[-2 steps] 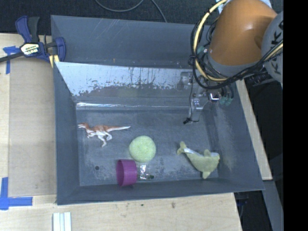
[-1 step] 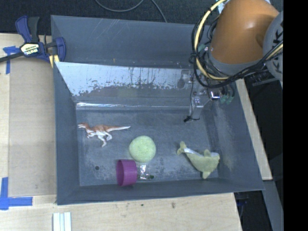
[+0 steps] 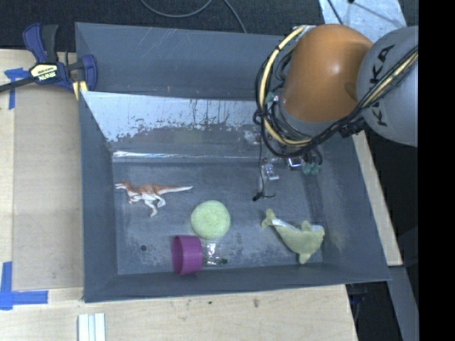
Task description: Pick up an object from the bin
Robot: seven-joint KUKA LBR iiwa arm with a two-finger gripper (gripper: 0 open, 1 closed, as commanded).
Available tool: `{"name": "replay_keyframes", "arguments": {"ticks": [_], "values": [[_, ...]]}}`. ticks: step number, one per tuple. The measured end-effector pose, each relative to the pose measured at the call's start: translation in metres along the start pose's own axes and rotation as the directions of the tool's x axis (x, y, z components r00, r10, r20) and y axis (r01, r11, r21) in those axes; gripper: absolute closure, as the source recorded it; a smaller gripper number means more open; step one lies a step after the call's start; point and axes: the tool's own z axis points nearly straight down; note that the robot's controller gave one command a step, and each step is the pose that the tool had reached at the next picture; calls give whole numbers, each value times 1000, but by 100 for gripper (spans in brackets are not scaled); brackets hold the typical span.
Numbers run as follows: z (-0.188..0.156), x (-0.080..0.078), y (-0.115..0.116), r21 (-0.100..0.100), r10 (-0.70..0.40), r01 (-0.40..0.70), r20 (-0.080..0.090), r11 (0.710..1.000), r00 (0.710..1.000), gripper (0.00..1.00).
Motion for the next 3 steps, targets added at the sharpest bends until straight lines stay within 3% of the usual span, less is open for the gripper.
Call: {"name": "replay_keyframes", "arguments": {"ticks": [1, 2, 3], "values": [[34, 16, 78, -1, -192, 192, -3, 981, 981, 0], [56, 10, 86, -4, -88, 88, -3, 996, 996, 0], [131, 9, 69, -3, -93, 93, -8, 996, 996, 0]]}}
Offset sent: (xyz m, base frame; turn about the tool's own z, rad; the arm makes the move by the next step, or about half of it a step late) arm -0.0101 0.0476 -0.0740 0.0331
